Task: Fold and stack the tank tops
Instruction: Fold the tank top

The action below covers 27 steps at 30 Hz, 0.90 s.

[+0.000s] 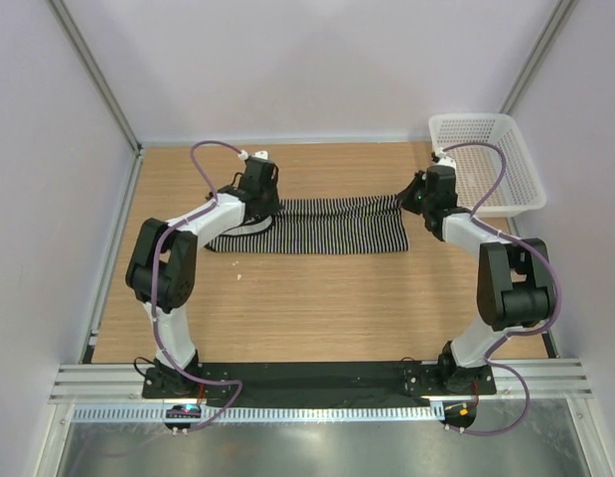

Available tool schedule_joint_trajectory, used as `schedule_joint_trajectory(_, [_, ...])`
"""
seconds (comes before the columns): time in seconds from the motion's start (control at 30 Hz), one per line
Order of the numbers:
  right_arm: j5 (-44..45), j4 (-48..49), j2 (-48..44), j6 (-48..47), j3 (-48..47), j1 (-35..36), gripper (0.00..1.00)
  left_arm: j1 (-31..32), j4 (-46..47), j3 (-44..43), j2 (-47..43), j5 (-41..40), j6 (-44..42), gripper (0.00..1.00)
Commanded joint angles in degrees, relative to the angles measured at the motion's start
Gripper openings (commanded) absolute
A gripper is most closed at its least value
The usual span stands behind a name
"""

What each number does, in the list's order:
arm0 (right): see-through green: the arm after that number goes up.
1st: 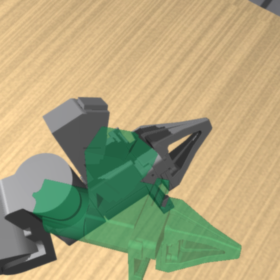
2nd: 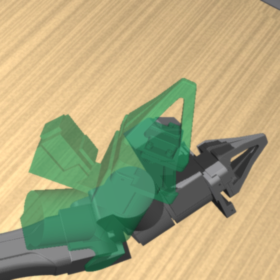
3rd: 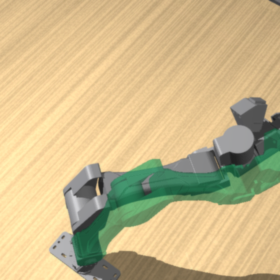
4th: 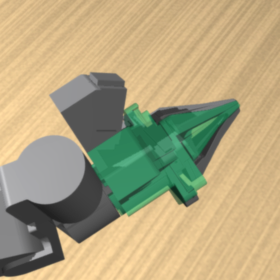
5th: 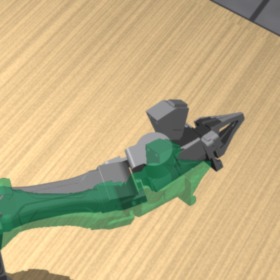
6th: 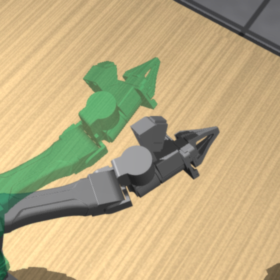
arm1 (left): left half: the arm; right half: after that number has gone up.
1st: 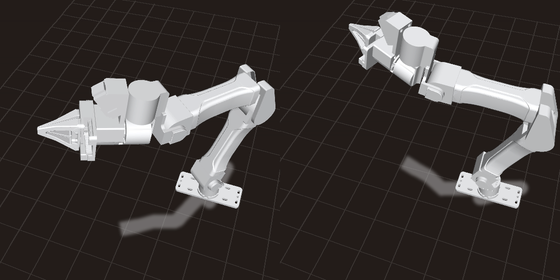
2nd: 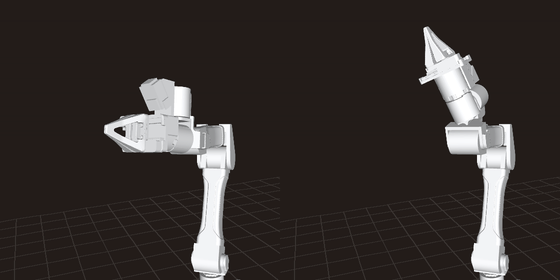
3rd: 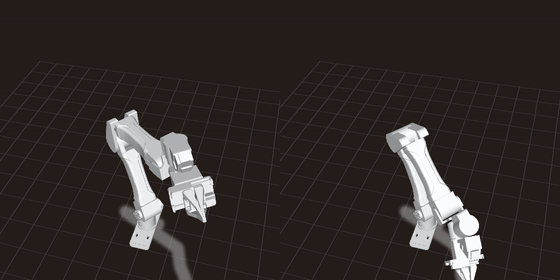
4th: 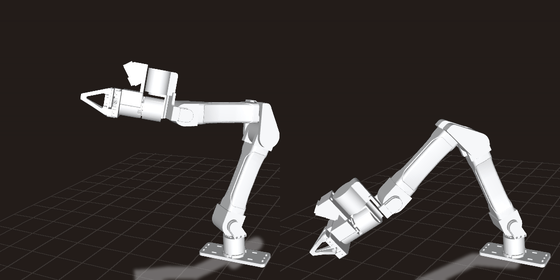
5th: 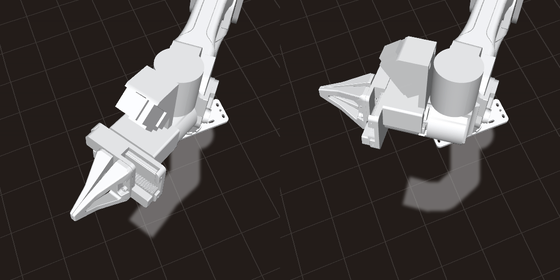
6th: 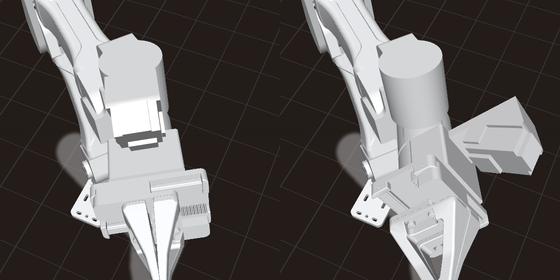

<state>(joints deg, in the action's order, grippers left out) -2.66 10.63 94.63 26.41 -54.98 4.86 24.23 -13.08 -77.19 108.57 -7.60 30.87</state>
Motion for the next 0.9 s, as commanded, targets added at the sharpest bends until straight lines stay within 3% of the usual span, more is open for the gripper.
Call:
schedule_joint_trajectory(0.0, [1.1, 0.0, -3.5, 1.3, 0.9, 0.1, 0.01, 0.9, 2.2, 1.0, -3.5, -2.7, 0.8, 0.00])
schedule_joint_trajectory(0.87, [1.4, -2.1, -9.9, 1.4, 7.0, 1.2, 0.01, 3.5, -0.8, 5.0, -7.5, -5.8, 3.0, 0.00])
